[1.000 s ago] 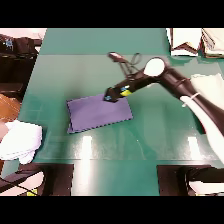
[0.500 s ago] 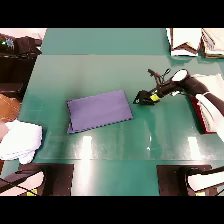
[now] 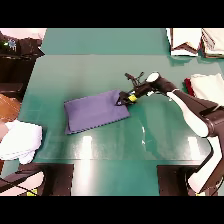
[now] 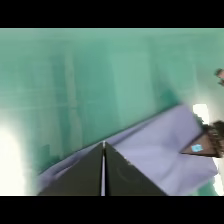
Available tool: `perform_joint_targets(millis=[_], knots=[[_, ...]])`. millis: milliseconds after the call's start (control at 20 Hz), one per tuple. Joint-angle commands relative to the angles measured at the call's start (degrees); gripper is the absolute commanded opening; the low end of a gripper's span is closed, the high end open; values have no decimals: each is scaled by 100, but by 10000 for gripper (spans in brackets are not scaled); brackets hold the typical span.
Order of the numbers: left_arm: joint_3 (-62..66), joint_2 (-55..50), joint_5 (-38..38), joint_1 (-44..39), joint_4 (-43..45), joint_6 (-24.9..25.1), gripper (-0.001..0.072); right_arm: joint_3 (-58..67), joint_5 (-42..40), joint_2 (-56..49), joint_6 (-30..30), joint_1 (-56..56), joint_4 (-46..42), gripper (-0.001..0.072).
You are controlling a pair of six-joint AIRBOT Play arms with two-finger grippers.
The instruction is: Fold the shirts.
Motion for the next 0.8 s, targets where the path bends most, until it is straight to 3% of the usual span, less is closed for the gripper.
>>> perform_joint_targets(millis=[0, 300, 550, 750], knots=[[-2, -4, 2, 0, -323, 138, 22, 691, -46, -162, -2, 240, -63, 21], [-2, -4, 210, -935, -256, 164, 21, 1956, 702, -35, 608, -997, -824, 21], [-2, -4, 577, -1777, -254, 249, 21, 2017, 660, 841, 977, -2708, -1882, 21], [-2, -22, 662, -2004, -258, 245, 22, 2017, 455, 1429, 1189, -4249, -2057, 21]])
